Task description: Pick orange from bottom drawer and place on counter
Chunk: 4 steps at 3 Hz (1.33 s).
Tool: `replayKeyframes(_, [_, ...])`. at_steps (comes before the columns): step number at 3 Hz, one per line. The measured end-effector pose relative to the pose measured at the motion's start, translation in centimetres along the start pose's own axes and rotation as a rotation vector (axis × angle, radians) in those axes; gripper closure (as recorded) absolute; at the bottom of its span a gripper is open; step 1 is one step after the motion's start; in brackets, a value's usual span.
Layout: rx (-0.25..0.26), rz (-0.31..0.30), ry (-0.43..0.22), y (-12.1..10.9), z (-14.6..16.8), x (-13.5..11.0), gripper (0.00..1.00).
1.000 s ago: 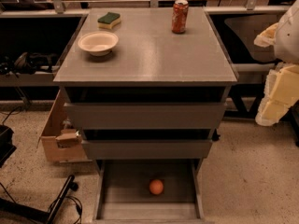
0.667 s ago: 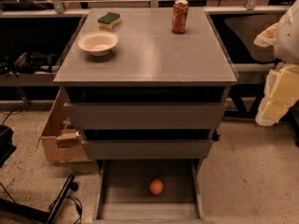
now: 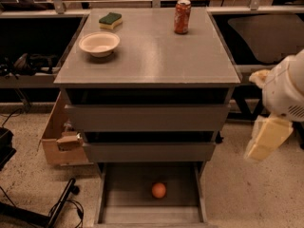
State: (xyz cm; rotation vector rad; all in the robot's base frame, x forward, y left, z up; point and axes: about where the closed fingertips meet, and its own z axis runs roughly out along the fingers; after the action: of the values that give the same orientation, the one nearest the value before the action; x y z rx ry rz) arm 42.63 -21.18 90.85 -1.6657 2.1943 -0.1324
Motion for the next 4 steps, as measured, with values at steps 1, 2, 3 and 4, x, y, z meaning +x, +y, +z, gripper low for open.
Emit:
replayKeyframes(1, [0.001,0.002,0.012,2.3,6.8,1.7,0.00])
replayKeyframes(2, [0.023,0.017,0.013,2.4,12.6,2.3,0.00])
replayKeyframes(3, [0.052,0.023,0.002,1.8,13.4,2.2,0.00])
replayKeyframes(4, [0.052,0.023,0.003,1.9,13.4,2.2,0.00])
